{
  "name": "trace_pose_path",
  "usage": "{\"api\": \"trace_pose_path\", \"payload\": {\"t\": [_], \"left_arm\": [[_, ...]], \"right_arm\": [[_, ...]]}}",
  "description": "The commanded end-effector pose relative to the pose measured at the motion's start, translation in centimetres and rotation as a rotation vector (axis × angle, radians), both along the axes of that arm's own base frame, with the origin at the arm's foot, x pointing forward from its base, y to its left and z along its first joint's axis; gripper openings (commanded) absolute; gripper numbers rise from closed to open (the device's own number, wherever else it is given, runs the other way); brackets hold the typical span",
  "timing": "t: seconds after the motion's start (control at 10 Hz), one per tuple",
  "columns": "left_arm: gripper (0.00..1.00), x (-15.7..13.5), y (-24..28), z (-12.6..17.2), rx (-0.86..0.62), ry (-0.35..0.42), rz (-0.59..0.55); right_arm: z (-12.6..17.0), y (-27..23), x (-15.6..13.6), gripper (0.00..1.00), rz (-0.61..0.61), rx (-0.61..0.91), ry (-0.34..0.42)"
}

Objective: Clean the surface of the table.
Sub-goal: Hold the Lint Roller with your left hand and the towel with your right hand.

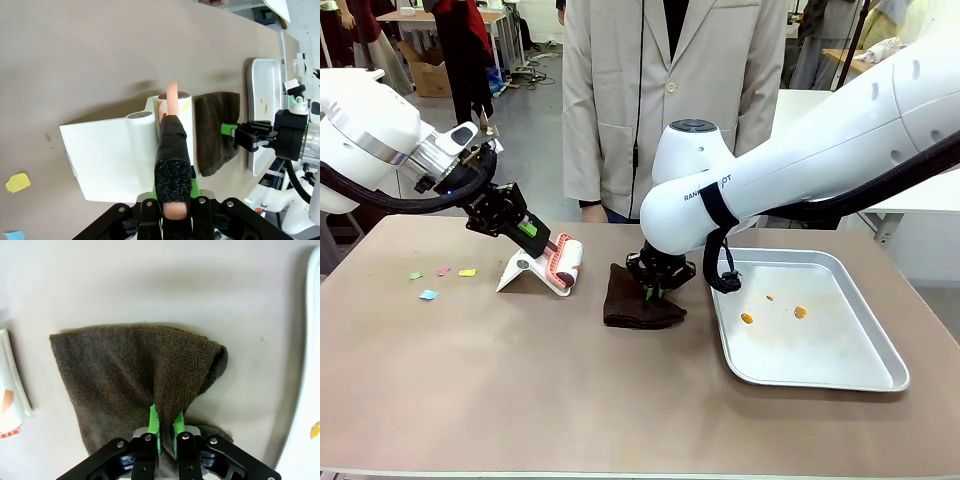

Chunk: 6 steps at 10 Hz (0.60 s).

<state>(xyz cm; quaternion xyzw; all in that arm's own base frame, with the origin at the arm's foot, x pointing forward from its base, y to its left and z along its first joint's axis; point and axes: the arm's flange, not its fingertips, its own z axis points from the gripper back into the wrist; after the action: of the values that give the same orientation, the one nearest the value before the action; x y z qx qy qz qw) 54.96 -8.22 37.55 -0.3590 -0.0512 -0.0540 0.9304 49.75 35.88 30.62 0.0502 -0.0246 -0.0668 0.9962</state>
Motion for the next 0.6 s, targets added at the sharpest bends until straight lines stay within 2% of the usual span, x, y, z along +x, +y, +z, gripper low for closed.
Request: {"api": "trace_pose_path", "payload": {"t": [0.0, 0.3, 0.4, 0.5], "left_arm": [[0.00, -0.8, 0.2, 0.4, -0.002, -0.018, 0.004], [0.00, -1.1, 0.5, 0.8, -0.015, -0.024, 0.003], [0.00, -1.2, 0.8, 1.1, -0.026, -0.027, 0.003], [0.00, -1.5, 1.3, 1.5, -0.052, -0.022, -0.009]], "right_arm": [[-1.8, -0.4, -0.1, 0.00, 0.013, 0.004, 0.052], [-1.6, -0.8, -0.1, 0.00, 0.012, 0.035, 0.073], [-1.5, -1.4, -0.1, 0.00, 0.011, 0.072, 0.082], [-1.0, -2.6, -0.3, 0.00, 0.006, 0.173, 0.098]]}}
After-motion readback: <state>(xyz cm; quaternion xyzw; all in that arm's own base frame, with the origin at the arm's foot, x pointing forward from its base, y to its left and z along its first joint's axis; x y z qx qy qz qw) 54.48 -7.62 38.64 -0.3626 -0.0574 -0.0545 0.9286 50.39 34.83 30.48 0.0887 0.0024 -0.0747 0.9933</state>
